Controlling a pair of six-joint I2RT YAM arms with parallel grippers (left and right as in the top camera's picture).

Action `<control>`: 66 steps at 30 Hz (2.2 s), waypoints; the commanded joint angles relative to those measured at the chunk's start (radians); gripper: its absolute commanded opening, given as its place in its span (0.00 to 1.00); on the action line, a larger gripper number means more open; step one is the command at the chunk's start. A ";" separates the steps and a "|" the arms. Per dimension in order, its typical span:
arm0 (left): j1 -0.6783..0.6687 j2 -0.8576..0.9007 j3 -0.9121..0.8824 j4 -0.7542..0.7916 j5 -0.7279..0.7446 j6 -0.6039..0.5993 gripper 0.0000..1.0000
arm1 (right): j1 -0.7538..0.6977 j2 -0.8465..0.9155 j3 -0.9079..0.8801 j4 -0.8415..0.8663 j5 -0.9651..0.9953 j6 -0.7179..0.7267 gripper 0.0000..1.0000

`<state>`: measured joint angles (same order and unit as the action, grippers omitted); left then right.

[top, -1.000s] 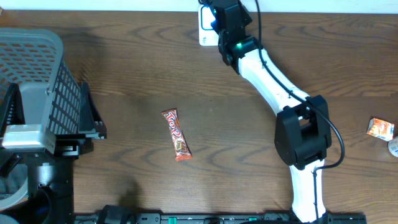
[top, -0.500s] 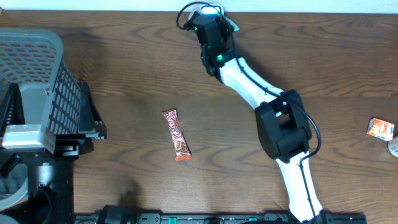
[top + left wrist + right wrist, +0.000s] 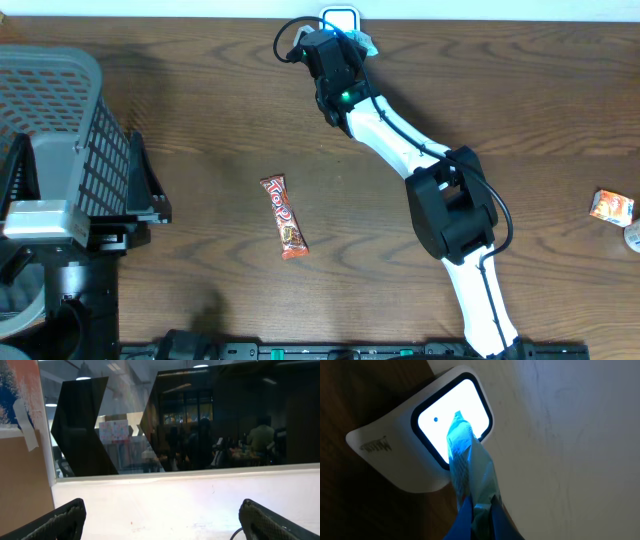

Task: Scan the item barcode
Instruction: 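Hold the wipes packet against the scanner face with the right gripper, then carry the wipes packet to the right table edge and release it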

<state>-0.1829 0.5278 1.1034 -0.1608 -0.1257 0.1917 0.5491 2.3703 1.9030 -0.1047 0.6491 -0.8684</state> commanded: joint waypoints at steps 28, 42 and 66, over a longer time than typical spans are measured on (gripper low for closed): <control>0.005 -0.006 -0.002 0.002 0.003 0.016 0.98 | 0.020 -0.095 0.011 -0.298 -0.083 0.233 0.01; 0.005 -0.007 -0.002 0.002 0.003 0.014 0.98 | -0.225 -0.513 0.012 -0.952 -0.400 0.774 0.01; 0.005 -0.007 -0.002 0.002 0.003 -0.033 0.98 | -1.027 -0.507 -0.486 -0.742 -0.718 0.988 0.01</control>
<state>-0.1829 0.5278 1.1034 -0.1608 -0.1257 0.1757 -0.4580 1.8587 1.4452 -0.8696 -0.0307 0.0937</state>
